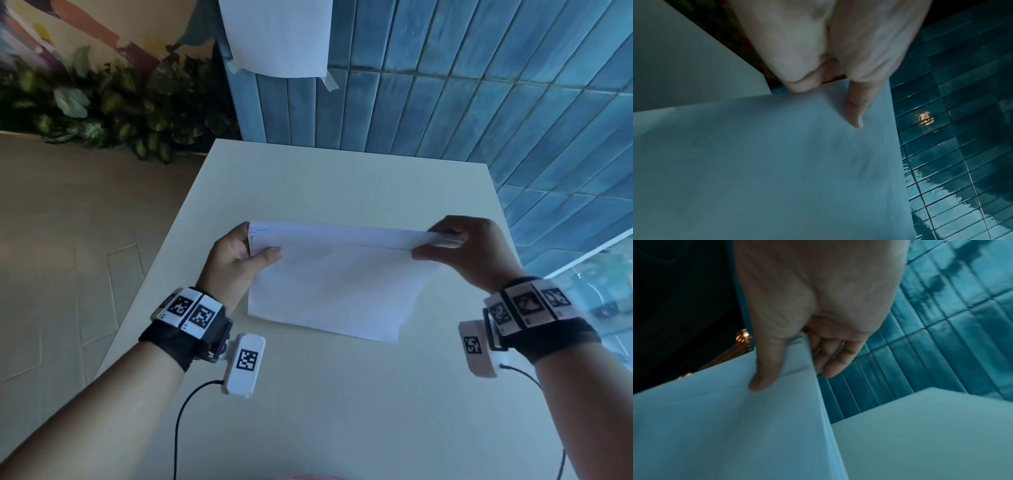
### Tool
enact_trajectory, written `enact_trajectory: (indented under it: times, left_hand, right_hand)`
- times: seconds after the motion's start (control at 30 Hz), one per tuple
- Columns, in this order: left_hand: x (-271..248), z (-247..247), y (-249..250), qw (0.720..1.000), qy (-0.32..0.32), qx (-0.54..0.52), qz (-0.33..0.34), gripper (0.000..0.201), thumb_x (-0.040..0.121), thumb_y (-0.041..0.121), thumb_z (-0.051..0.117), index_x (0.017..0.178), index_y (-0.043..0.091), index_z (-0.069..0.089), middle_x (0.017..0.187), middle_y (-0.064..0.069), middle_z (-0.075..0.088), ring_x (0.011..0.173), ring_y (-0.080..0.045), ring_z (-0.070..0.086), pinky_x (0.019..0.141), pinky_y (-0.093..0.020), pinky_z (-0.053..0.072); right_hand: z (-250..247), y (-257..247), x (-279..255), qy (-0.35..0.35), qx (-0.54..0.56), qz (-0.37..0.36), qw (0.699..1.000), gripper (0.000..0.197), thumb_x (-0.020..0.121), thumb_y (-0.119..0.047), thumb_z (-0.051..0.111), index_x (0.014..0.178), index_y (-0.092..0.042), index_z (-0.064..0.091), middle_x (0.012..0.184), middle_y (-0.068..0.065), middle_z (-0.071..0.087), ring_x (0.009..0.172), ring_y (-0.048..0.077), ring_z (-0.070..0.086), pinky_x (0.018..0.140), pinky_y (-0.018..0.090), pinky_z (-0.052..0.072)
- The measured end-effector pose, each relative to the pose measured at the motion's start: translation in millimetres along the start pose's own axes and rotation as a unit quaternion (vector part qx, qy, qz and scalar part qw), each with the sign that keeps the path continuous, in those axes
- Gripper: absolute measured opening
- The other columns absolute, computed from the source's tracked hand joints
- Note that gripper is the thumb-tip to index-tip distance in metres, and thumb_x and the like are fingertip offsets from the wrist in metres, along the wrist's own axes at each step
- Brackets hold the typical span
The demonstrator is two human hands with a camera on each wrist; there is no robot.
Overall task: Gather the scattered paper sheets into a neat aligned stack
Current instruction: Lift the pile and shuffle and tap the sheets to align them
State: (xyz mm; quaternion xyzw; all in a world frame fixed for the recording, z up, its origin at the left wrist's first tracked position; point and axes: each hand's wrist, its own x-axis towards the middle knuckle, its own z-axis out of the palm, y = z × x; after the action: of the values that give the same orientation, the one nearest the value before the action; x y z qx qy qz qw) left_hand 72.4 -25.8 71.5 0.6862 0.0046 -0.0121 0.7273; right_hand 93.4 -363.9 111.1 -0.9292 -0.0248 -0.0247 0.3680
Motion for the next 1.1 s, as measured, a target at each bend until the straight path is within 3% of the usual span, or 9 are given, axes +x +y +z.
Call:
enact_trajectory:
  times: [0.07, 0.13, 0.2, 0.33, 0.53, 0.63, 0.8, 0.97, 1.1]
  left_hand:
    - [0.2, -1.4, 2.0, 1.0, -0.003, -0.018, -0.006, 0.04, 0.077, 0.003, 0.071, 0.116, 0.0, 0.062, 0.118, -0.02, 0.067, 0.113, -0.035, 0.063, 0.104, -0.05, 0.044]
    - [0.8, -1.6, 4.3, 0.999, -0.006, -0.033, -0.011, 0.046, 0.074, 0.009, 0.073, 0.118, 0.001, 0.061, 0.12, -0.022, 0.066, 0.115, -0.036, 0.062, 0.105, -0.05, 0.043]
    - [2.2, -1.7, 5.7, 0.999, -0.005, -0.042, -0.018, 0.05, 0.073, 0.01, 0.073, 0.119, -0.002, 0.06, 0.121, -0.024, 0.064, 0.115, -0.038, 0.061, 0.105, -0.052, 0.042]
    - [5.1, 1.0, 5.3, 0.998, 0.029, -0.039, -0.032, 0.045, 0.076, 0.002, 0.068, 0.12, -0.007, 0.058, 0.12, -0.027, 0.064, 0.111, -0.041, 0.062, 0.103, -0.056, 0.044]
    - [13.1, 10.3, 15.7, 0.992, 0.118, 0.022, 0.047, 0.039, 0.08, 0.015, 0.072, 0.116, 0.006, 0.059, 0.116, -0.018, 0.067, 0.11, -0.034, 0.064, 0.102, -0.056, 0.044]
    - [12.2, 20.7, 17.6, 0.979, 0.135, 0.115, 0.098, 0.025, 0.09, 0.018, 0.063, 0.111, 0.02, 0.05, 0.109, 0.001, 0.065, 0.104, -0.015, 0.063, 0.101, -0.043, 0.048]
    - [-3.8, 37.7, 12.2, 0.956, 0.149, 0.187, 0.17, 0.02, 0.094, 0.023, 0.058, 0.107, 0.022, 0.043, 0.095, 0.021, 0.058, 0.085, 0.008, 0.059, 0.079, -0.024, 0.051]
    - [-7.8, 40.5, 9.8, 0.957, 0.155, 0.185, 0.162, 0.015, 0.093, 0.026, 0.06, 0.101, 0.032, 0.048, 0.088, 0.025, 0.063, 0.081, 0.008, 0.061, 0.076, -0.023, 0.051]
    - [-4.9, 40.6, 13.3, 0.958, 0.179, 0.155, 0.164, 0.012, 0.093, 0.031, 0.059, 0.1, 0.036, 0.051, 0.095, 0.017, 0.066, 0.09, -0.003, 0.065, 0.082, -0.03, 0.055]
  right_hand:
    - [5.0, 10.5, -5.3, 0.023, 0.165, 0.031, 0.986, 0.023, 0.063, -0.015, 0.087, 0.078, -0.009, 0.07, 0.064, -0.007, 0.07, 0.056, 0.003, 0.059, 0.055, 0.01, 0.043]
    - [15.4, 19.4, -12.6, 0.019, 0.343, 0.069, 0.936, 0.033, 0.063, -0.007, 0.084, 0.091, 0.003, 0.069, 0.083, 0.004, 0.075, 0.073, 0.014, 0.068, 0.068, 0.019, 0.053]
    - [29.0, 27.0, -20.9, -0.01, 0.411, 0.099, 0.906, 0.038, 0.064, -0.008, 0.082, 0.099, -0.001, 0.07, 0.099, 0.011, 0.075, 0.086, 0.021, 0.071, 0.076, 0.028, 0.056]
    - [54.0, 28.0, -35.2, -0.027, 0.334, 0.113, 0.935, 0.022, 0.073, 0.005, 0.075, 0.087, -0.011, 0.071, 0.079, -0.007, 0.077, 0.073, 0.008, 0.072, 0.064, 0.02, 0.054]
    - [51.0, 4.4, -31.0, 0.112, 0.267, 0.029, 0.957, 0.016, 0.077, -0.006, 0.078, 0.08, -0.021, 0.071, 0.072, -0.021, 0.073, 0.07, -0.003, 0.067, 0.065, 0.012, 0.051]
    - [59.8, -6.2, -35.0, 0.184, 0.252, 0.038, 0.949, 0.01, 0.08, -0.011, 0.076, 0.085, -0.018, 0.07, 0.074, -0.019, 0.07, 0.068, -0.009, 0.063, 0.065, 0.009, 0.048]
    - [79.8, -8.3, -42.8, 0.251, 0.251, 0.084, 0.931, 0.01, 0.084, -0.019, 0.072, 0.077, -0.021, 0.066, 0.072, -0.005, 0.066, 0.061, -0.003, 0.056, 0.061, 0.01, 0.045]
    - [85.1, -11.6, -44.9, 0.241, 0.25, 0.092, 0.933, 0.012, 0.086, -0.02, 0.07, 0.075, -0.02, 0.065, 0.075, 0.003, 0.067, 0.07, 0.012, 0.059, 0.065, 0.025, 0.049]
    - [86.3, -10.8, -44.8, 0.245, 0.272, 0.095, 0.926, 0.015, 0.087, -0.021, 0.068, 0.075, -0.029, 0.064, 0.074, -0.014, 0.065, 0.065, -0.002, 0.058, 0.062, 0.014, 0.048]
